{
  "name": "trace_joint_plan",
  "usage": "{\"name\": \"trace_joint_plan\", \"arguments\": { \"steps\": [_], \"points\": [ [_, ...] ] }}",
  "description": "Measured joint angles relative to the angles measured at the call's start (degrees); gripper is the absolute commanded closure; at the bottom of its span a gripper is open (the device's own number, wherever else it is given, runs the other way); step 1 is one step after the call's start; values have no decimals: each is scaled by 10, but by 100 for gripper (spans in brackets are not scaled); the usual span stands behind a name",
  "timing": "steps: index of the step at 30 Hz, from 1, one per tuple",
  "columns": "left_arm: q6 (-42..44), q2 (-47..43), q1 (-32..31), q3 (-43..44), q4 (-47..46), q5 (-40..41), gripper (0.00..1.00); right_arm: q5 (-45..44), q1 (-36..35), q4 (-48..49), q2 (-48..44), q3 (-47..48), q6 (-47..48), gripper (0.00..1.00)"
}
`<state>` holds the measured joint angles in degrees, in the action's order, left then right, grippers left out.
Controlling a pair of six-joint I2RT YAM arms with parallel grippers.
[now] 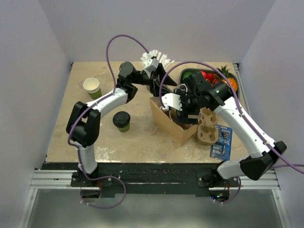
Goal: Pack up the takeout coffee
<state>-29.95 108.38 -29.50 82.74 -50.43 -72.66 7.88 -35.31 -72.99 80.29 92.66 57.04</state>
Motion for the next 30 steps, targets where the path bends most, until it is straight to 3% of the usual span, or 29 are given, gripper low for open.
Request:
{"name": "trace_joint_plan", "arguments": {
  "steps": [3, 6, 11, 20, 30],
  "points": [
    [-12, 12, -8, 7, -22, -1, 42, 8, 0, -3, 3, 3, 0, 1],
    [-26, 21, -17, 19, -46, -1, 55, 9, 0, -3, 10, 10, 1, 1],
    [-61, 34, -22, 37, -77, -14, 100, 6, 1, -5, 17, 14, 4, 1],
    [-130, 35, -17, 31, -156, -10, 100, 2, -3, -14, 22, 14, 6, 1],
    [-113, -15, 22, -38, -122, 9, 100, -75, -3, 10, 13, 3, -42, 1]
  ]
}}
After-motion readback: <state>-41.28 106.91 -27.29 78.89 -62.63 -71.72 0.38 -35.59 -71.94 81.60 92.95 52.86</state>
